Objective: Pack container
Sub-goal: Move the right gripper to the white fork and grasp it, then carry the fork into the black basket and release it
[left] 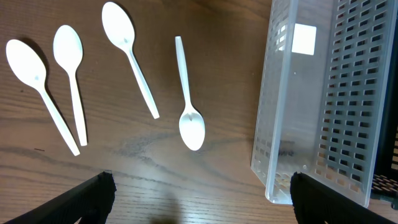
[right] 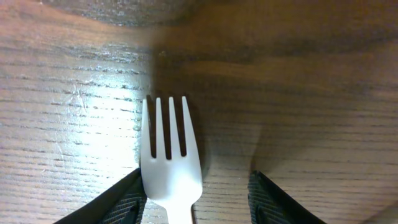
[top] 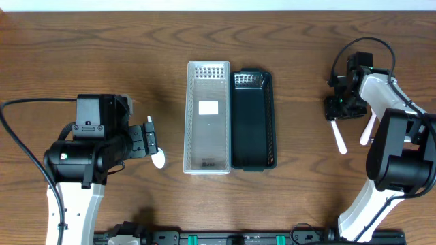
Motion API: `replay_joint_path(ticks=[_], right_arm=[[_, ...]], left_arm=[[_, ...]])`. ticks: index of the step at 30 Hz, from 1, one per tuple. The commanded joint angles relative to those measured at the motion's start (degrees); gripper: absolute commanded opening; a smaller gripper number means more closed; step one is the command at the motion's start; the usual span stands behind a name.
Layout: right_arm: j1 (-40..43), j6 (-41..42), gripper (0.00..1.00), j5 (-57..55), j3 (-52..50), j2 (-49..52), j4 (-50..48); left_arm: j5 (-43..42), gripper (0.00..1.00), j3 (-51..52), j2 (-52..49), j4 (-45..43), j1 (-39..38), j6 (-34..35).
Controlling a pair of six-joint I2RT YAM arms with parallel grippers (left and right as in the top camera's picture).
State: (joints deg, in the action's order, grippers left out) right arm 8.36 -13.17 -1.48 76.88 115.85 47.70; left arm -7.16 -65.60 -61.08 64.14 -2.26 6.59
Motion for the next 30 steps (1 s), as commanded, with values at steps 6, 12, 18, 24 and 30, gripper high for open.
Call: replay_joint_path(ticks=[6, 12, 18, 24, 30], right_arm=[[-0.2, -0.1, 0.43, 0.5, -0.1, 0.5, -0.6], [-0.2, 0.1, 0.34, 0.5, -0.1, 0.5, -0.8], [-0.2, 0.3, 0.24, 0.5, -0.1, 0.5, -1.0], [-0.2, 4.2, 0.03, 0.4, 0.0, 0.5, -1.6], [-1.9, 6.6, 0.03, 0.4, 2.4, -4.4, 1.6]], left_arm=[[0.1, 0.92, -1.0, 0.0, 0.1, 0.3, -0.2], [0.1, 0.92, -1.0, 0.0, 0.1, 0.3, -0.2], [0.1, 0.92, -1.0, 0.0, 0.1, 0.3, -0.2], [0.1, 0.92, -1.0, 0.0, 0.1, 0.3, -0.2], [0.1, 0.92, -1.0, 0.0, 0.1, 0.3, -0.2]])
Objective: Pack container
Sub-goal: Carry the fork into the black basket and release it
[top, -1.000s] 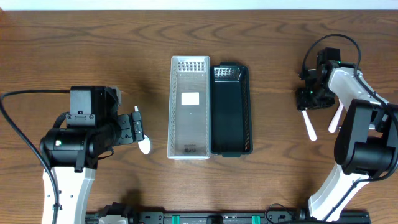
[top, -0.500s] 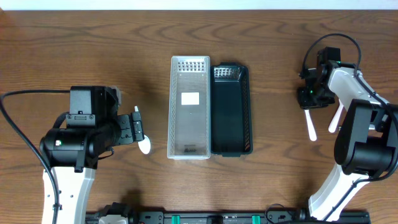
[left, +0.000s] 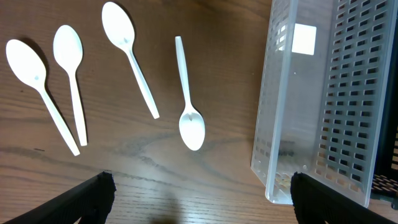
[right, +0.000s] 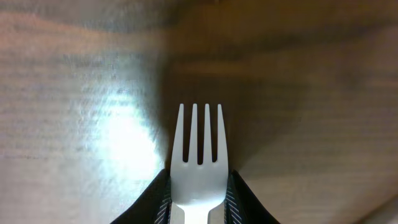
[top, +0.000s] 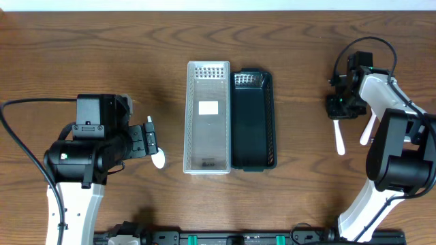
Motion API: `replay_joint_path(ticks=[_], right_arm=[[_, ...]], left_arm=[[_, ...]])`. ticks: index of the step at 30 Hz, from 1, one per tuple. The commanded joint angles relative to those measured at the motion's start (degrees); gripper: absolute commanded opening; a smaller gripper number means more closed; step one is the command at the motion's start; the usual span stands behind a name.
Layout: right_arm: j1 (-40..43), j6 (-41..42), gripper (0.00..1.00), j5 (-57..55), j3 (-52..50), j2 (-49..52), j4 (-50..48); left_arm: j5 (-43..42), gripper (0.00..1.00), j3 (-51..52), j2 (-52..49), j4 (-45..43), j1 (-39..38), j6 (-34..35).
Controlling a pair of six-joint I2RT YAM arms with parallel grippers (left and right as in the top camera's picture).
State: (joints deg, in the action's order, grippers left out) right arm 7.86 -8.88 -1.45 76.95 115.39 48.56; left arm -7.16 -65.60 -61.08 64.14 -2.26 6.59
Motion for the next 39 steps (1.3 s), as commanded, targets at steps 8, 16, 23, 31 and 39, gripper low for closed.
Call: replay_joint_path(ticks=[8, 16, 23, 31, 39], right_arm=[[-12.6, 13.0, 0.01, -0.3, 9.9, -19.8, 5.6], [-27.6, 35.2, 0.03, -1.4, 10.1, -24.5, 5.0], [-32.8, 40.2, 0.02, -1.4, 9.2, -15.8, 5.0], [-35.4, 38.7, 0.02, -0.6, 9.2, -5.0, 4.3], [-35.6, 35.7, 0.36, 0.9, 10.2, -4.5, 2.7]], left_arm=[[0.1, 0.92, -1.0, 0.0, 0.0, 0.3, -0.2], [0.1, 0.92, -1.0, 0.0, 0.1, 0.3, -0.2], [0.1, 0.93, -1.0, 0.0, 0.1, 0.3, -0.2], [0.1, 0.92, -1.0, 0.0, 0.1, 0.3, -0.2], [0.1, 0.92, -1.0, 0.0, 0.1, 0.3, -0.2]])
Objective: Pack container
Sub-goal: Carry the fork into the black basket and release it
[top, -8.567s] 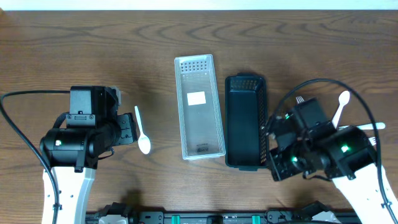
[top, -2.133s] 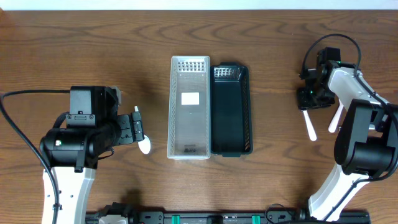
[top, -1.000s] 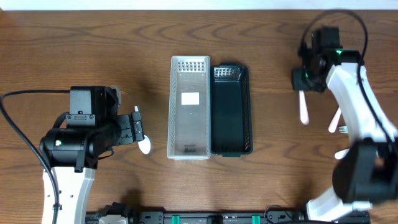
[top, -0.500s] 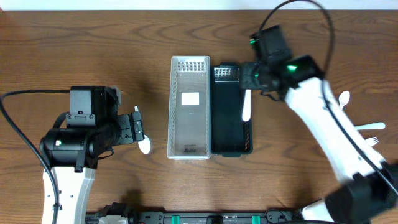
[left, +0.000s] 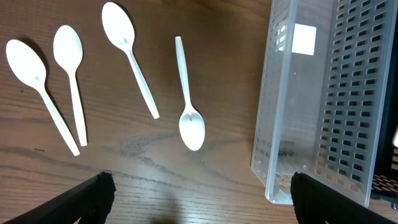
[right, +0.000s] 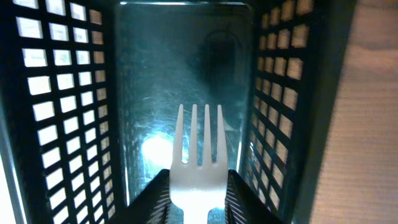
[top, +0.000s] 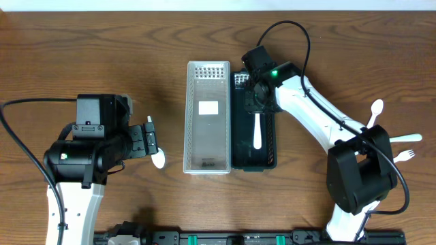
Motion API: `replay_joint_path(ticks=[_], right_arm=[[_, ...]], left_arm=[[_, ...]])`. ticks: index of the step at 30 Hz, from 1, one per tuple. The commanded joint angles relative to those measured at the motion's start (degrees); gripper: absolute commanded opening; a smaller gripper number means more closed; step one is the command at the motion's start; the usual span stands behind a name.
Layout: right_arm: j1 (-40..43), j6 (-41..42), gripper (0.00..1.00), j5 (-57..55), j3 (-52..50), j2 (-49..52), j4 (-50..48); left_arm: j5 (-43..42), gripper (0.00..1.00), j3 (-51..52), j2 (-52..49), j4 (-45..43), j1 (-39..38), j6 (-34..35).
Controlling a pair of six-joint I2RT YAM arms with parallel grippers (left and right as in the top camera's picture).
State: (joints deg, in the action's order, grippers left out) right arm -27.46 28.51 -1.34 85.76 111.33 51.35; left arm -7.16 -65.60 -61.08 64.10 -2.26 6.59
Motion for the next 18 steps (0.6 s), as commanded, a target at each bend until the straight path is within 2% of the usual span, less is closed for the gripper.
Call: replay_joint_path(ticks=[1, 3, 5, 8, 12, 18], right_arm=[[-0.2, -2.5, 0.36, 0.8, 2.2, -0.4, 0.1], [0.2, -4.1, 0.37, 0.8, 4.7, -0.8, 1.4], [1.4, -5.5, 0.47, 0.1, 8.6, -1.6, 3.9], [5.0, -5.5, 0.50, -1.9, 15.5, -3.4, 8.6], [13.7, -6.4, 0.59, -3.2, 21.8, -6.2, 12.9], [30.9, -10.1, 0.77, -3.2, 21.6, -6.0, 13.9]], left_arm=[[0.1, 0.92, -1.0, 0.0, 0.1, 0.3, -0.2], [0.1, 0.92, -1.0, 0.0, 0.1, 0.3, -0.2], [0.1, 0.92, -1.0, 0.0, 0.1, 0.3, -0.2], [0.1, 0.92, -1.0, 0.0, 0.1, 0.3, -0.2], [0.1, 0.92, -1.0, 0.0, 0.1, 0.3, -0.2], [0.1, 0.92, -1.0, 0.0, 0.1, 0.3, -0.2]])
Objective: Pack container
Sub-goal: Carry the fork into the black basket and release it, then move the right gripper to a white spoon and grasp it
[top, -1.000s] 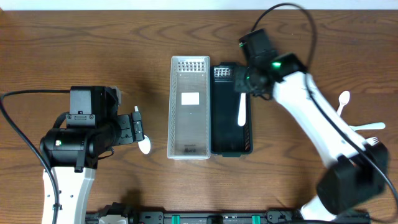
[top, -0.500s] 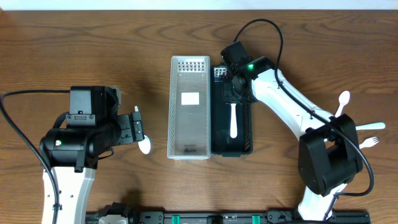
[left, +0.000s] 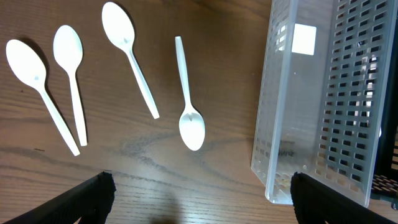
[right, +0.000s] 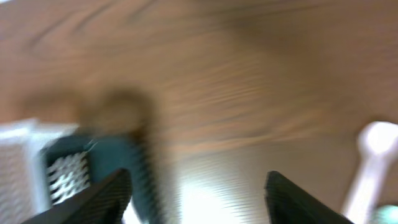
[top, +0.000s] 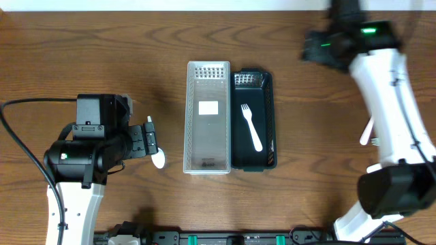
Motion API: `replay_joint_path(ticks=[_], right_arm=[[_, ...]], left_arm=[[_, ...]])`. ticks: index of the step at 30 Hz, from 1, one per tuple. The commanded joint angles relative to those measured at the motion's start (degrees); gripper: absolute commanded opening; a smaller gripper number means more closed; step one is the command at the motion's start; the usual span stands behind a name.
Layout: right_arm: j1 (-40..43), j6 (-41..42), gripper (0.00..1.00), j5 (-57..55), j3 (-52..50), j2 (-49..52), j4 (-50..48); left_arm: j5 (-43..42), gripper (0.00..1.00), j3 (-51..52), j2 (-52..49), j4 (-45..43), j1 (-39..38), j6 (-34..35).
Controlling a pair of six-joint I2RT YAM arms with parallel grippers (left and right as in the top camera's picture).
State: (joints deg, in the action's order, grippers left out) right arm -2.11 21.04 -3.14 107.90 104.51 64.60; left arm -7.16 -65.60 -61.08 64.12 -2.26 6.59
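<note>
A white plastic fork (top: 251,127) lies loose in the black slotted basket (top: 269,119). Beside it on the left stands the clear white basket (top: 208,167), also in the left wrist view (left: 323,106). Several white spoons (left: 186,106) lie on the wood left of the baskets. My left gripper (top: 151,141) hangs open over the wood near them, holding nothing (left: 202,205). At the far right of the table my right gripper (top: 310,49) is open and empty (right: 199,199). Its view is blurred, with the black basket (right: 93,162) at the left.
More white cutlery (top: 368,133) lies at the right side, mostly hidden under my right arm; a spoon bowl (right: 376,140) shows in the blurred right wrist view. The table's far edge runs along the top of the overhead view.
My right gripper was shut on the fork inside the black basket. Now the fork lies loose in that basket, and the gripper is open, up at the far right. The left arm is unchanged.
My right gripper first stood open around a fork on the wood at the right. Then it was shut on the fork there, later holding it inside the black basket. Now the fork rests in the basket and the gripper is away from it. The left arm never moved.
</note>
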Motion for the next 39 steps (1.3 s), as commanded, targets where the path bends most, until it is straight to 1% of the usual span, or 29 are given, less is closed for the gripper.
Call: replay_joint_path(ticks=[1, 6, 10, 16, 22, 33, 39], right_arm=[[8.4, -2.8, 0.82, -1.4, -1.0, 1.4, 0.5], [18.5, -2.9, 0.90, -1.4, -2.2, 5.8, 0.3], [22.0, -4.5, 0.93, -1.3, -2.3, 10.5, 0.7], [22.6, -6.1, 0.94, -1.4, -2.3, 17.6, 2.3], [22.7, -7.8, 0.94, -1.3, -2.9, 21.7, 3.5], [23.5, -9.6, 0.94, -0.8, -12.2, 22.2, -0.7], [23.8, -11.6, 0.94, 1.9, -16.1, 22.2, -4.2]], left_arm=[[0.1, 0.92, -1.0, 0.0, 0.1, 0.3, -0.2], [0.1, 0.93, -1.0, 0.0, 0.1, 0.3, -0.2], [0.1, 0.93, -1.0, 0.0, 0.1, 0.3, -0.2], [0.1, 0.93, -1.0, 0.0, 0.1, 0.3, -0.2], [0.1, 0.93, -1.0, 0.0, -0.1, 0.3, -0.2], [0.3, 0.93, -1.0, 0.0, -0.3, 0.3, -0.2], [0.3, 0.93, -1.0, 0.0, -0.3, 0.3, -0.2]])
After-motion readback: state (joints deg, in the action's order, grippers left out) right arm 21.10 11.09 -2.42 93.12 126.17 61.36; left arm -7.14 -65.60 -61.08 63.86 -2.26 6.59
